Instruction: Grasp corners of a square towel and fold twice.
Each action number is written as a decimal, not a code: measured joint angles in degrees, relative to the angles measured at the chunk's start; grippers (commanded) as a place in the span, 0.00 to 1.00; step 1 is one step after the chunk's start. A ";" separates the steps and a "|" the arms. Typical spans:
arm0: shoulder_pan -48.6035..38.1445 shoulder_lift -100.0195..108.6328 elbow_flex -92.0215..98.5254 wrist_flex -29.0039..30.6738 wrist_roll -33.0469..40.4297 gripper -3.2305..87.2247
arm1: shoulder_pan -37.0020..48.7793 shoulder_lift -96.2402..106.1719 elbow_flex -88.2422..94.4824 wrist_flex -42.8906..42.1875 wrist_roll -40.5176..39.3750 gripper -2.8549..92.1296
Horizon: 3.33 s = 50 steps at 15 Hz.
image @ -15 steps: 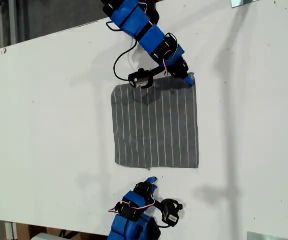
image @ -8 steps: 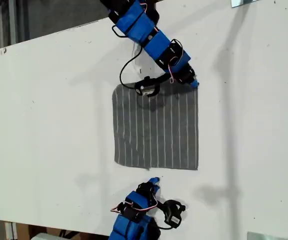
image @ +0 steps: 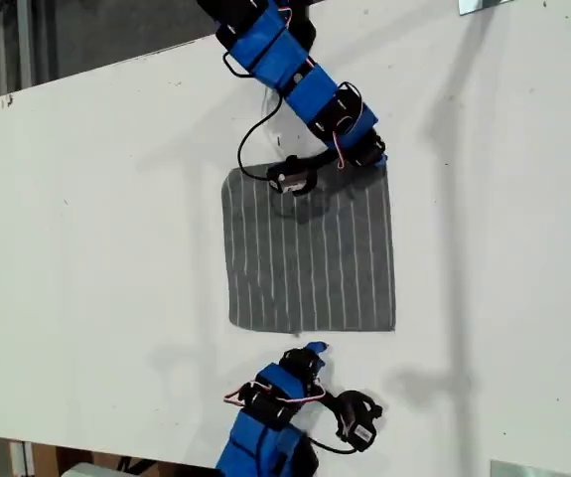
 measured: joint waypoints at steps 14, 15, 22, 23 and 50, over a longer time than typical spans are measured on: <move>10.20 -39.46 -38.41 0.53 -0.18 0.21 | 0.00 -0.70 -1.41 2.02 -0.18 0.03; 10.20 -39.46 -40.61 2.64 -0.09 0.24 | 0.00 -0.70 -1.49 2.11 -0.18 0.03; 12.04 -39.37 -41.04 -1.49 1.49 0.29 | 0.00 -0.70 -1.49 2.11 -0.18 0.03; 12.66 -39.46 -39.46 -3.08 0.62 0.29 | 0.00 -0.70 -1.49 2.29 -0.18 0.03; 13.89 -47.72 -55.81 10.20 -0.26 0.03 | 1.93 -1.41 -20.83 25.93 -3.52 0.03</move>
